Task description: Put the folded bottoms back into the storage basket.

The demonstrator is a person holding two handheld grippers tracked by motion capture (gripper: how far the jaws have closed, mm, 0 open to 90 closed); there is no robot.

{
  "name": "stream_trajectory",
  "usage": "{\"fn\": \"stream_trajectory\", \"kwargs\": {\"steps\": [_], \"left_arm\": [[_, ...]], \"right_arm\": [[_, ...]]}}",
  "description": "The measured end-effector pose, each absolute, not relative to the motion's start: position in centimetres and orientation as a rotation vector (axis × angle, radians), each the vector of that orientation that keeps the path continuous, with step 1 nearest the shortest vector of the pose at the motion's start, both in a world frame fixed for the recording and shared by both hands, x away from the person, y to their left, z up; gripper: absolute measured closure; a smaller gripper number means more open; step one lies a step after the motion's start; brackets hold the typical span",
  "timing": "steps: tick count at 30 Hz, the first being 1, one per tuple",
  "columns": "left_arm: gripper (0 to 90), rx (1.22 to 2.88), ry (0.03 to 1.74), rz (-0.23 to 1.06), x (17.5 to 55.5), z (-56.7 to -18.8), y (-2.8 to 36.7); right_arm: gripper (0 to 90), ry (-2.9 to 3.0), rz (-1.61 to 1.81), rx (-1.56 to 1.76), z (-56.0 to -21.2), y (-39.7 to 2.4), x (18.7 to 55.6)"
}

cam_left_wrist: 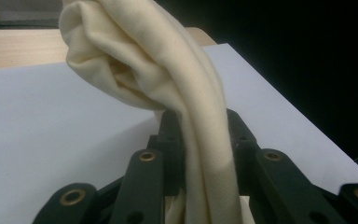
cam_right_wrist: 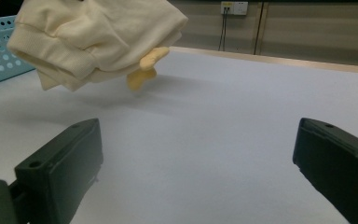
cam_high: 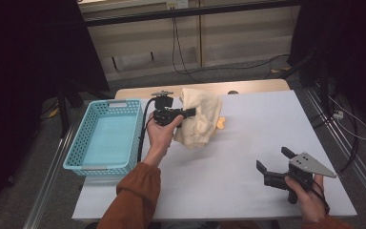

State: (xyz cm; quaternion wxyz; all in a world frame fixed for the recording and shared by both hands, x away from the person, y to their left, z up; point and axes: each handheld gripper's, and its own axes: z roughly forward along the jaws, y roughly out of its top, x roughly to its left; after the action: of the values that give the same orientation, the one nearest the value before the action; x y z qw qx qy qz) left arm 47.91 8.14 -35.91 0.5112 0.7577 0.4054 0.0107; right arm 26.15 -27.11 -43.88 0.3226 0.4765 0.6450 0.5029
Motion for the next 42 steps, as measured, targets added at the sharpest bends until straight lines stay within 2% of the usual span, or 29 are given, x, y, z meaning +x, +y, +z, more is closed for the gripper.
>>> {"fn": "stream_trajectory", "kwargs": {"steps": [10, 42], "left_arm": [[72.9, 1.834, 0.958, 0.067, 47.7, -35.3, 9.4], [72.8, 1.795, 0.894, 0.087, 45.8, -33.0, 13.8]], "right_arm": [[0.9, 1.674, 1.312, 1.258, -43.9, -27.3, 26.2], [1.6, 1.687, 1.315, 1.249, -43.9, -27.1, 26.2]]}}
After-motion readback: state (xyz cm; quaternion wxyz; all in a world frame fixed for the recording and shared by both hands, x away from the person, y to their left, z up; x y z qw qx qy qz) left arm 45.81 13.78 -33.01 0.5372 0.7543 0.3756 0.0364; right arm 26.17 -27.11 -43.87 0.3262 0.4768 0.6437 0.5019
